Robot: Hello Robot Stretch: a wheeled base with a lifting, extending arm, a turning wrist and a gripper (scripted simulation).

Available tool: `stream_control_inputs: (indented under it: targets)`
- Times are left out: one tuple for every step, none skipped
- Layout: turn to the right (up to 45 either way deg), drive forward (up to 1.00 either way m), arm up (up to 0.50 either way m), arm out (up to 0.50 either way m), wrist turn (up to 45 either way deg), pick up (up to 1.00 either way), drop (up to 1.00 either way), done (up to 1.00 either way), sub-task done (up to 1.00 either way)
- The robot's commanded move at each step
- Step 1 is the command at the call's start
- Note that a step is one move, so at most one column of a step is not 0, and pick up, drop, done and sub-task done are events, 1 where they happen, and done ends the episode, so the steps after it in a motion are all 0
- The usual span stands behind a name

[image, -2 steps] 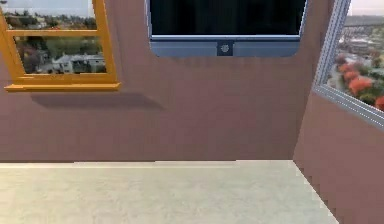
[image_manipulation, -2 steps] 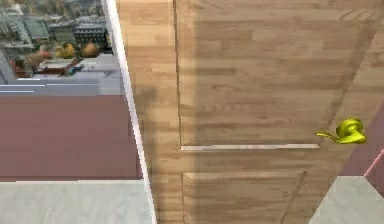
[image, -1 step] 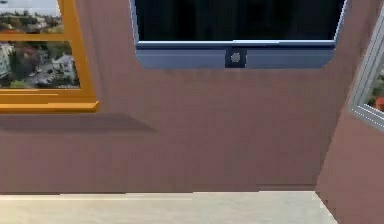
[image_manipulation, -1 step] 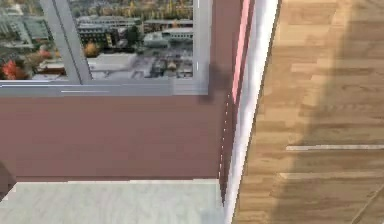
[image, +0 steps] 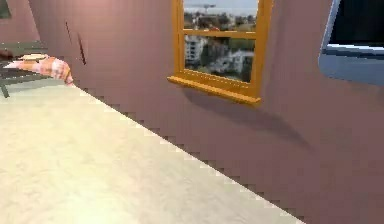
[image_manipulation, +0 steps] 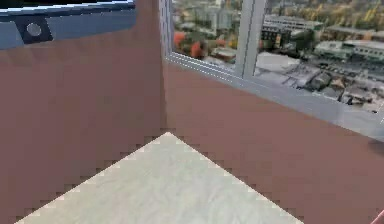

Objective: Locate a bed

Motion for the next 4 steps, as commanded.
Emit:
stream_control_inputs:
  targets:
    - [-45.0, 0.0, 0.0, 0.0, 0.0, 0.0, 0.0, 0.0, 0.0]
    - [0.0, 1.0, 0.0, 0.0, 0.0, 0.0, 0.0, 0.0, 0.0]
    - [0.0, 1.0, 0.0, 0.0, 0.0, 0.0, 0.0, 0.0, 0.0]
    - [0.0, 1.0, 0.0, 0.0, 0.0, 0.0, 0.0, 0.0, 0.0]
